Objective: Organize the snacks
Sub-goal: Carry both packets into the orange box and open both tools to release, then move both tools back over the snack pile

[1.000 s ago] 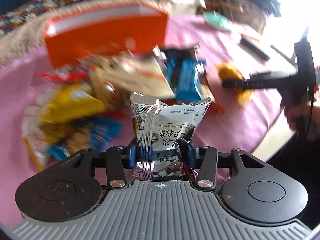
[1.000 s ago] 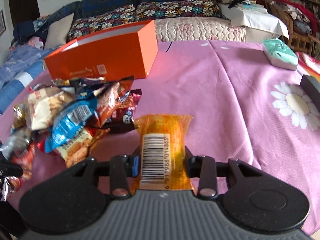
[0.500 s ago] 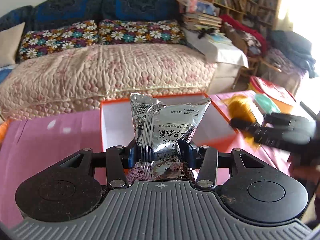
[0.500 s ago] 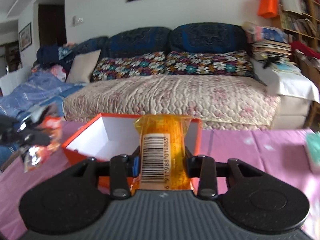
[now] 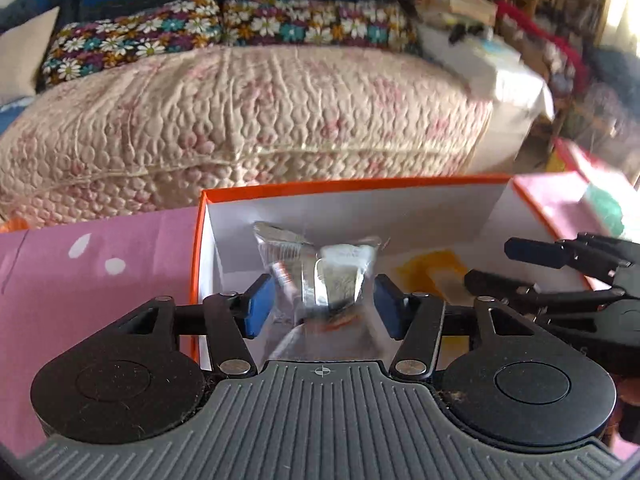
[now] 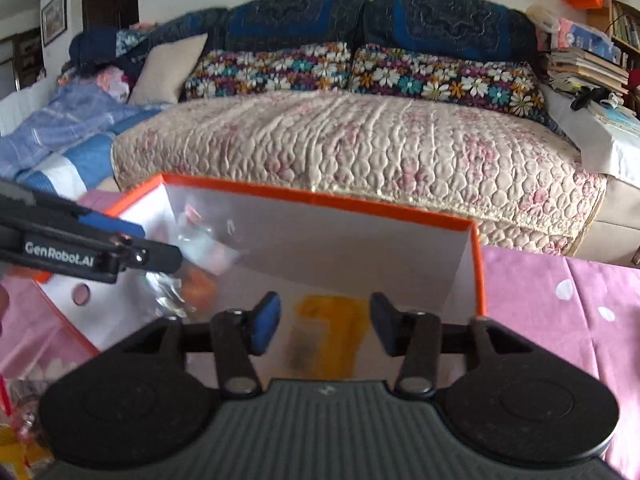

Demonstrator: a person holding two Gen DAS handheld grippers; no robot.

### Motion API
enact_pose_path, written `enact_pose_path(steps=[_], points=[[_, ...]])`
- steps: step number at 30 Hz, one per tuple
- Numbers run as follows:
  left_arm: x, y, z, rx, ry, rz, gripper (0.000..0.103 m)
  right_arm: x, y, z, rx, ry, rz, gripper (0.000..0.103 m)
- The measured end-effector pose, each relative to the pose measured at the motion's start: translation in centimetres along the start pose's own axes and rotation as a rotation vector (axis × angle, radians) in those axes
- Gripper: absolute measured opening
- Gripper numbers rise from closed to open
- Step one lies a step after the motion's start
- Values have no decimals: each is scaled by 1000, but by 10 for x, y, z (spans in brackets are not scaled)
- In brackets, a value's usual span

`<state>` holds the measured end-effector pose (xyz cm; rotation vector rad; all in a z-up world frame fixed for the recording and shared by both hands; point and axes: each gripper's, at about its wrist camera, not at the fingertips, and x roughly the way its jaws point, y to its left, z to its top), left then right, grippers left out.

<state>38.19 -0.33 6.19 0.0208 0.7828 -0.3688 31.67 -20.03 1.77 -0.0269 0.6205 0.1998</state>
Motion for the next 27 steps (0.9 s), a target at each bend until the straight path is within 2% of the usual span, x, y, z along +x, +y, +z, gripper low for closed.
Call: enact_pose_path(steps=[4, 6, 12, 19, 27], points=[[-46, -7, -11, -13, -73, -22, 47, -33, 9, -4, -39, -52, -9, 63], [-73, -13, -23, -19, -108, -37, 56, -54, 14, -9, -47, -69, -12, 65], [-145, -37, -76, -38, -179, -25, 61, -117, 27, -40, -82, -107, -81, 73], [-190, -65, -148, -92, -158, -35, 65, -181, 34, -88, -36, -140, -115, 77], [-211, -96, -210, -124, -126, -8, 67, -214, 31, -134, 54, -123, -122, 77]])
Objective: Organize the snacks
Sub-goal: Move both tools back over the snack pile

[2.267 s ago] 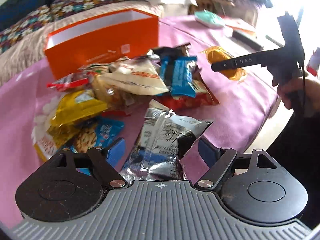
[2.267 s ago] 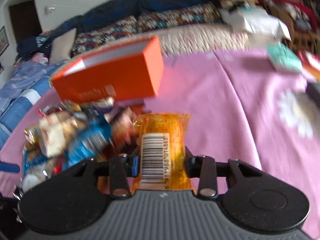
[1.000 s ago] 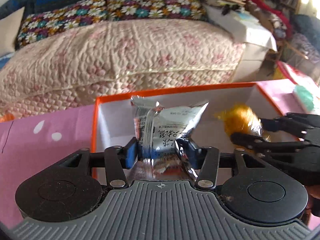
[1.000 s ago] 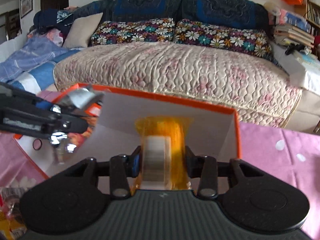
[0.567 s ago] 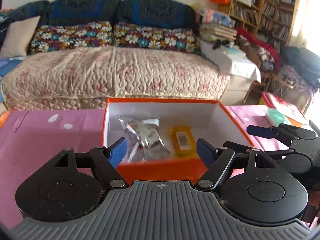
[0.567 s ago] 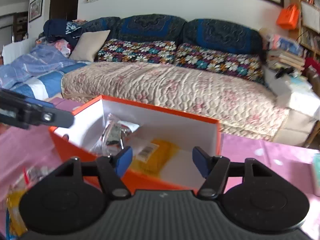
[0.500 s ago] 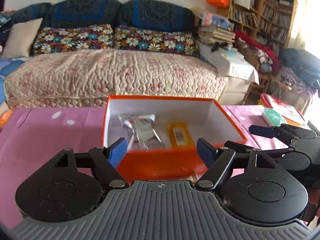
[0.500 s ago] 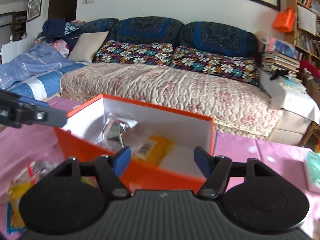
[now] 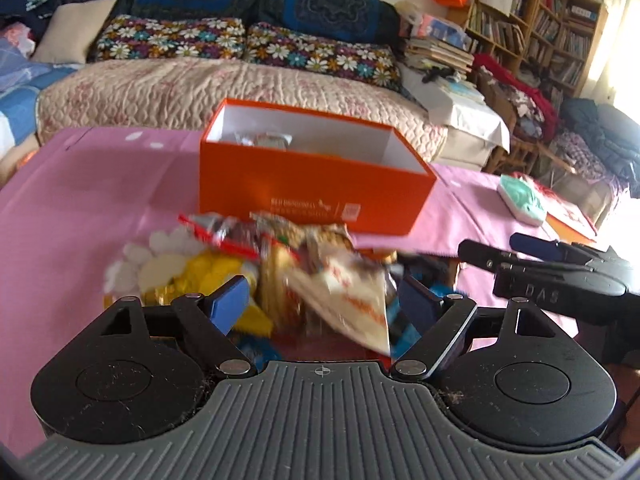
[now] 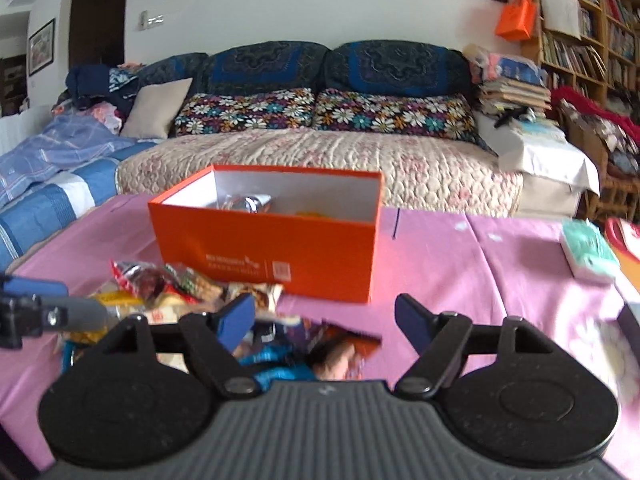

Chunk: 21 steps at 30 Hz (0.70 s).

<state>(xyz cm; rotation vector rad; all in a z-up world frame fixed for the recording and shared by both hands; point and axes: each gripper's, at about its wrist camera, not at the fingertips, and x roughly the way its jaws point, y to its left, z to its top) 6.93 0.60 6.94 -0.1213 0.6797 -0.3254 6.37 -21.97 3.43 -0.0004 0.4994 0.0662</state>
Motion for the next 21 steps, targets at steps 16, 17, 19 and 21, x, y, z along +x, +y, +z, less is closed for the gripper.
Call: enact_pose_path(steps=[16, 17, 19, 21], points=[[-14, -14, -31, 44, -6, 54, 71, -8, -1, -25, 74, 39, -3, 78], [-14, -12, -30, 39, -5, 52, 71, -8, 0, -25, 73, 41, -2, 78], [-12, -8, -30, 29, -1, 50, 71, -6, 0, -27, 73, 50, 3, 78], [-10, -5, -29, 24, 5, 56, 71, -3, 0, -26, 80, 58, 8, 78]])
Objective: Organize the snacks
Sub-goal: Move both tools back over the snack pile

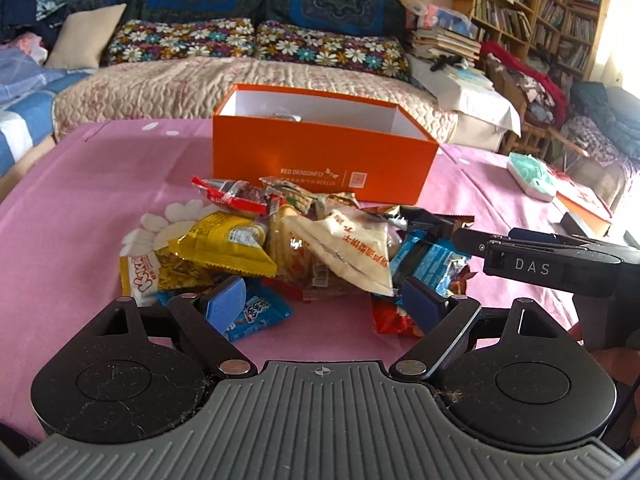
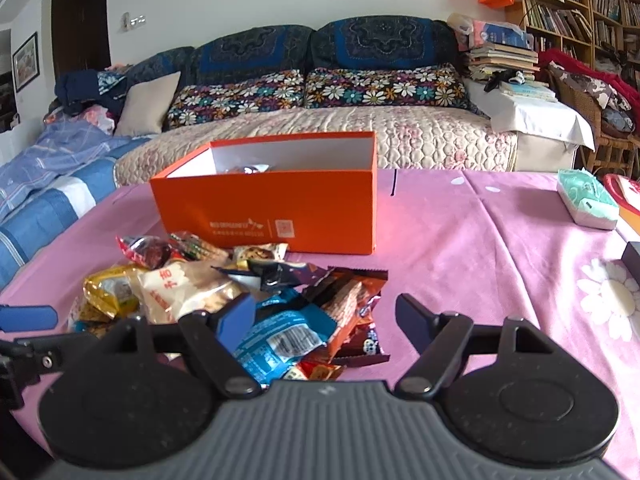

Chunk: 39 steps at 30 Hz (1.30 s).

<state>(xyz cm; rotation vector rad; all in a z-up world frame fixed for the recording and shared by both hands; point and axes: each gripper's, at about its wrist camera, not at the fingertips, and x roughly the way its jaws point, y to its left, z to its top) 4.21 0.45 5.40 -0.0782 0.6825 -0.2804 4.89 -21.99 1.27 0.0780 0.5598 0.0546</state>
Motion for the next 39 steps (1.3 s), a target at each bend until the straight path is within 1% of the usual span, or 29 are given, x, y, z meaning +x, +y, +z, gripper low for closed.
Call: enact_pose_path(steps=[15, 23, 28, 32, 34, 36, 39], points=[[19, 21, -3, -67, 43, 14, 71, 29, 7, -4, 5, 67, 37, 78], [22, 21, -3, -69, 50, 21, 72, 32, 6, -4, 19, 76, 52, 78], [21, 23, -5, -78, 52, 25, 73, 33, 7, -1, 30, 67, 56, 79], [18, 27, -5, -91, 41, 18, 74, 41, 13, 2, 44, 57, 82, 79], [18, 29, -3, -101, 45, 17, 74, 52, 20, 0, 26, 75, 67, 80], [16, 31, -4, -104, 36, 22, 74, 61, 26, -2, -12, 90, 33, 81], [11, 33, -6, -107, 31, 26, 74, 64, 24, -5, -6, 93, 28, 81]])
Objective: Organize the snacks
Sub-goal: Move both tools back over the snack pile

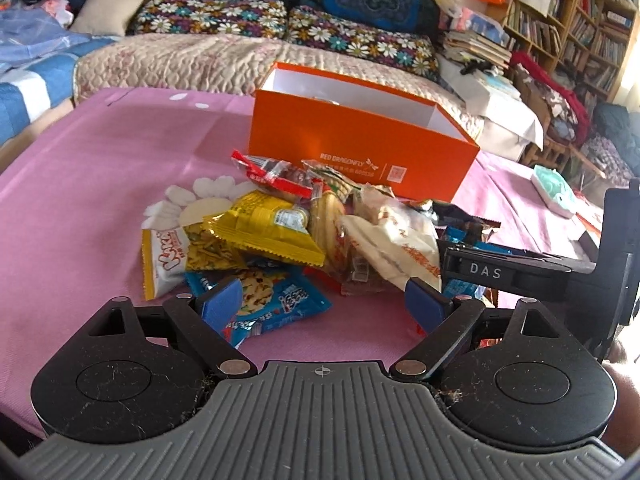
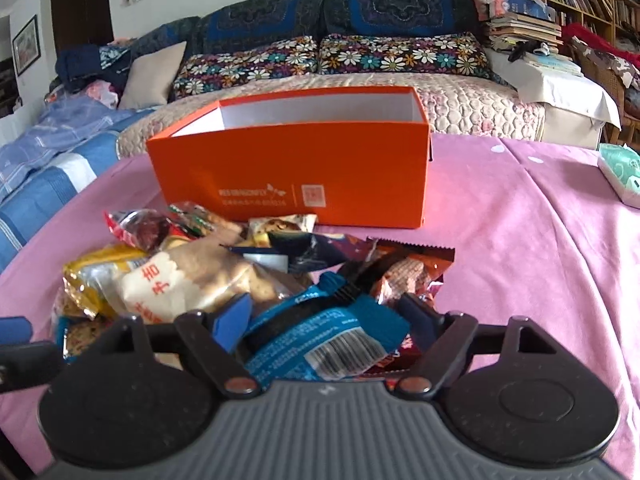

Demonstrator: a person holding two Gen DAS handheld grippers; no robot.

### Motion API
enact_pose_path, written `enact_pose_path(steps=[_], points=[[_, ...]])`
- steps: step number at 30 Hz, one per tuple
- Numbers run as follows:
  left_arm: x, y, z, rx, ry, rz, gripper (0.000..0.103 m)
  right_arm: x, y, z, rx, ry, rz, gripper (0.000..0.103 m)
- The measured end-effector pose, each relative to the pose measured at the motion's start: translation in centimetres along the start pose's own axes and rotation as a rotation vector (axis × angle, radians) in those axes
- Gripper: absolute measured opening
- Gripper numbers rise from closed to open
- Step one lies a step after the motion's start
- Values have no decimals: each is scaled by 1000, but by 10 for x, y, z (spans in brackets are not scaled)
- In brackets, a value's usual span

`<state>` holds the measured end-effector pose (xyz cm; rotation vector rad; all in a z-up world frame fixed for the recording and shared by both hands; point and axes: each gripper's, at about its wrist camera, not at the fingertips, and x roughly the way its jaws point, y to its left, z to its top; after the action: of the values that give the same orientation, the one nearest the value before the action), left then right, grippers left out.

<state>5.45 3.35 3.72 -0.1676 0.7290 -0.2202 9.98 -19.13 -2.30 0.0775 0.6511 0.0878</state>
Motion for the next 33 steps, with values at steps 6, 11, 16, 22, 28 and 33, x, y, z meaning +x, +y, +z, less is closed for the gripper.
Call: enact_pose_path(steps=[6, 11, 16, 22, 28, 33], points=[[-2, 7, 0, -21, 1, 4, 75, -6, -21, -10, 64, 38, 34, 81], [2, 5, -2, -22, 13, 7, 76, -19, -40, -19, 105, 47, 41, 81], [8, -1, -5, -5, 27, 9, 76, -35, -51, -22, 105, 29, -4, 81], [14, -9, -6, 21, 40, 14, 76, -56, -33, -5, 48, -129, -84, 81], [12, -5, -6, 11, 36, 28, 76, -42, -30, 4, 57, -104, -121, 81], [11, 3, -4, -9, 32, 31, 76, -37, -26, 2, 40, -81, -109, 81]])
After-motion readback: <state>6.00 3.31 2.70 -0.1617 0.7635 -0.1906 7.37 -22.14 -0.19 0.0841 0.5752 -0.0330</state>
